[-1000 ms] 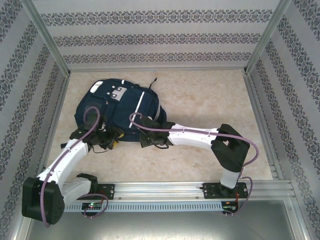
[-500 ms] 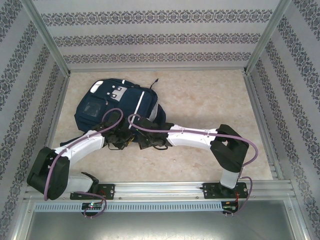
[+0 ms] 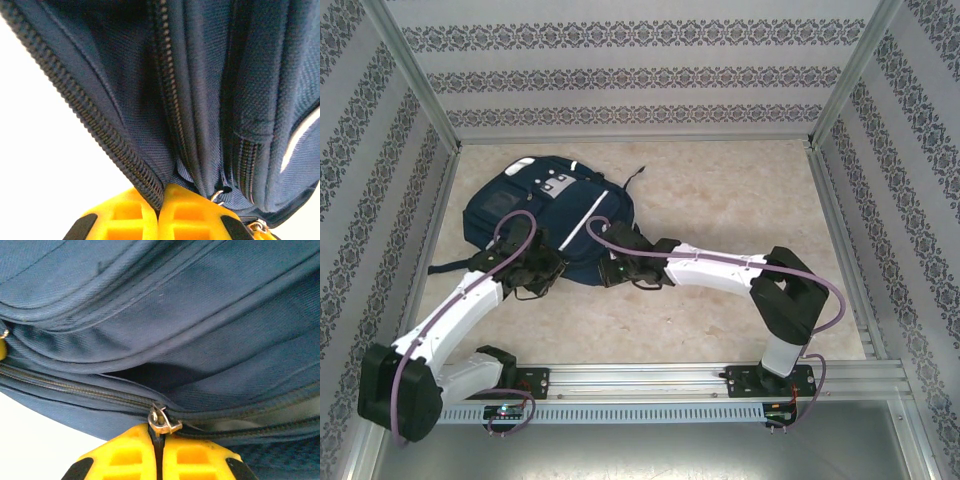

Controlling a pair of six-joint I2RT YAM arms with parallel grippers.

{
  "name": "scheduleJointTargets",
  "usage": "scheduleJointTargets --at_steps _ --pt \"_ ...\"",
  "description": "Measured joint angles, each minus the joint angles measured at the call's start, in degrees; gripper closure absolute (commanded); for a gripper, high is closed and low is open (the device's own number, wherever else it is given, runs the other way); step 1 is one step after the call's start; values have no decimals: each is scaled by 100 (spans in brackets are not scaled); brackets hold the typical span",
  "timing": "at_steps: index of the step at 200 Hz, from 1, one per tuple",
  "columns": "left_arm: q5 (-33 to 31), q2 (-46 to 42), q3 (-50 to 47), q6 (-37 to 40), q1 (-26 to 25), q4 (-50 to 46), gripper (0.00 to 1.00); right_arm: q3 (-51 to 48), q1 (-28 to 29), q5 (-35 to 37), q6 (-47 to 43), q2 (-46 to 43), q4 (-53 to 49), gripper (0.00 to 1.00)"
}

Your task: Pack books, pencil case, and school supplies into a backpack

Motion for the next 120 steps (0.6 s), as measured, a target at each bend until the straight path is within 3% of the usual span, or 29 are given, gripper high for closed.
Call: scheduleJointTargets --at_steps 55,120 --pt "448 -74 81 1021 1309 -476 100 -7 -396 -374 -437 -9 28 100" --pt "828 1193 774 2076 1908 -824 100 -184 -140 -369 -365 -245 127 100"
